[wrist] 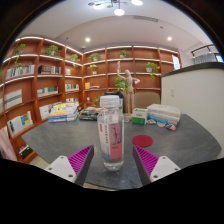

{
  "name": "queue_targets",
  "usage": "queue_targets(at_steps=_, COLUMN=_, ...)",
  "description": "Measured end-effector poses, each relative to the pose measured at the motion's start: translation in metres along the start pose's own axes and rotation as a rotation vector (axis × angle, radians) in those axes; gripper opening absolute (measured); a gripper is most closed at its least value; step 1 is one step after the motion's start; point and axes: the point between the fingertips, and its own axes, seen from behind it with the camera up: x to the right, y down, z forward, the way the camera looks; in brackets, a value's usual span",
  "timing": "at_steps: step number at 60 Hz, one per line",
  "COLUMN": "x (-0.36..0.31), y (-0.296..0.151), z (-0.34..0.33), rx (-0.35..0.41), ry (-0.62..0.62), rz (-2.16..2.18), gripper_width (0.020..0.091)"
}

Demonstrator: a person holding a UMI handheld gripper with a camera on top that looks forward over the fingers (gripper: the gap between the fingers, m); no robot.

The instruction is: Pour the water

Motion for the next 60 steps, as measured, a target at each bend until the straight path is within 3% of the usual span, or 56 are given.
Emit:
queue_targets(at_steps=7, x=0.005, y=-0.016, z=0.028, rx=0.052, ry=0.055, rz=-0.016, gripper_width=0.0822)
queue_targets(at_steps=12, x=0.008, y=-0.027, z=0.044, rx=0.085, ry=0.080, rz=-0.019, gripper_width=0.0778)
queue_targets(at_steps=19, x=0.010, y=-0.034, z=0.057, rx=0.115, ry=0.093, rz=-0.006, gripper_width=0.0662)
queue_targets(at_steps=23, x=0.003, y=-0.036, z=0.061, rx=0.131, ry=0.078, rz=-0.015, gripper_width=0.0519)
queue_targets(at_steps=37, x=0.003, y=-0.045, z=0.063, rx=0.215, ry=0.136, rz=-0.093, gripper_width=0.0367)
queue_targets(at_steps=60, x=0.033, y=-0.061, z=0.060, rx=0.188, ry=0.163, rz=-0.316, gripper_width=0.0363)
